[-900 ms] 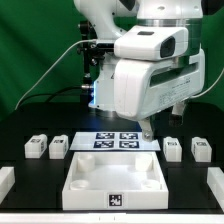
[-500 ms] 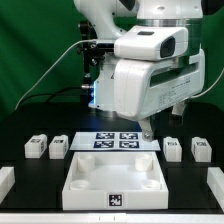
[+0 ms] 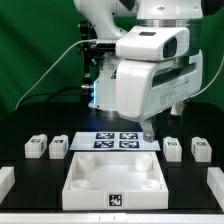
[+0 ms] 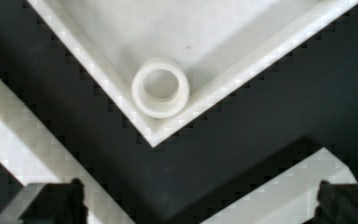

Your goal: Assemble one leg

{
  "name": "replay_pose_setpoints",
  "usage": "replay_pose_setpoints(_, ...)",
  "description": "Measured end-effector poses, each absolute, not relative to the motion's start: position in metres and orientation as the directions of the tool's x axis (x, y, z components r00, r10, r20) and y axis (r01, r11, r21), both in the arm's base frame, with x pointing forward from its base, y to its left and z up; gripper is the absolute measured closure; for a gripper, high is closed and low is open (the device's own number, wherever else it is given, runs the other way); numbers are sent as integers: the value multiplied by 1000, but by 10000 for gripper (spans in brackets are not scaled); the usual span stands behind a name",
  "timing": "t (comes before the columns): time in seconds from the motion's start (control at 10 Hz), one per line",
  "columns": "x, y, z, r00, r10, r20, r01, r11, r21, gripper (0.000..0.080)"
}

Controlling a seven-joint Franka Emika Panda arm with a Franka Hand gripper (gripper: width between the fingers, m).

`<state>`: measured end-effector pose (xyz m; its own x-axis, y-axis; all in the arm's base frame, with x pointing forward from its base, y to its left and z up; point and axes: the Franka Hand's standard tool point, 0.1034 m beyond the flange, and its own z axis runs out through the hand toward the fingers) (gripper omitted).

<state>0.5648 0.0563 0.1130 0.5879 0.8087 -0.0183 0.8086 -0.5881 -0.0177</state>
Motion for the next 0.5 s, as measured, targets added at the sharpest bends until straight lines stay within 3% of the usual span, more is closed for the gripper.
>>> replay_pose_setpoints(0.1,552,55,108,530,848,-7,848,-530,-5,150)
replay_pose_setpoints(0.2,521,47,101,366,930,-10,930,-367,-10,150)
replay_pose_setpoints(0.4,472,17,76,85,996,0,996,-85,-12,150)
replay_pose_setpoints(0.5,458,0,64,13,1000,5,1000,-13,-18,150)
